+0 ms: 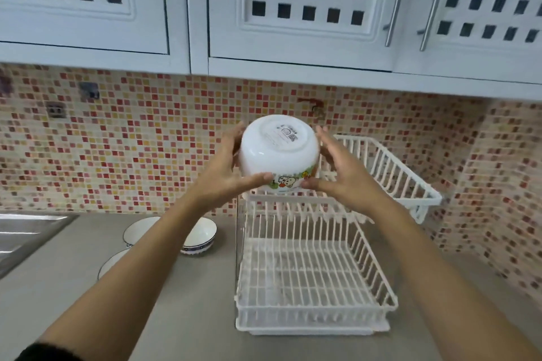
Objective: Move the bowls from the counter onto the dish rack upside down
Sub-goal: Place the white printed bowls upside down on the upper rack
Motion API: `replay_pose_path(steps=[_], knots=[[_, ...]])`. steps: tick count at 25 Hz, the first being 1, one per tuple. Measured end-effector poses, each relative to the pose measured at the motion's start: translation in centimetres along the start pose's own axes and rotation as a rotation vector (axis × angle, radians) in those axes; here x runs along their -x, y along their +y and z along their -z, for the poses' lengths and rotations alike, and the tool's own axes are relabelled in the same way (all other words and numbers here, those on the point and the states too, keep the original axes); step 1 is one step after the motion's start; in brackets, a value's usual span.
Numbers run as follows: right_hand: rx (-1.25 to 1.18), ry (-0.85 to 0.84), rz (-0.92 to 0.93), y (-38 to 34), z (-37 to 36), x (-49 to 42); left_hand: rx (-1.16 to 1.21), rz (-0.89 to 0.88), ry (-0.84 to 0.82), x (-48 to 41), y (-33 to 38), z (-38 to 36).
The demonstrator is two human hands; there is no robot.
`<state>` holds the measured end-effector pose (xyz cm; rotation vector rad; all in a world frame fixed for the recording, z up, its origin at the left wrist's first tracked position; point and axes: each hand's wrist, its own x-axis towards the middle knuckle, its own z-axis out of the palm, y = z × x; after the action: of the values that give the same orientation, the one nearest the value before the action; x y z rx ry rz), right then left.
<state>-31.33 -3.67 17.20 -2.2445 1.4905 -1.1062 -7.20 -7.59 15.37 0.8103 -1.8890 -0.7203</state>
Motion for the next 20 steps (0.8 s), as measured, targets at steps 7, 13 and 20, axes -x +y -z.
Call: replay_pose_path(steps=[7,13,20], knots=[[0.177,-0.101,-0.022,7.8,0.9,-4.0,-0.207,0.140,-0.074,-5.5,0.4,-5.8],[0.251,-0.208,-0.001,9.7,0.0,-5.5,-0.080,0.417,-0.059,-6.6,-1.8,-7.4],[0.311,-0.226,-0.024,9.9,-0.3,-5.9,-0.281,0.443,-0.044,-6.8,-1.9,-8.0]])
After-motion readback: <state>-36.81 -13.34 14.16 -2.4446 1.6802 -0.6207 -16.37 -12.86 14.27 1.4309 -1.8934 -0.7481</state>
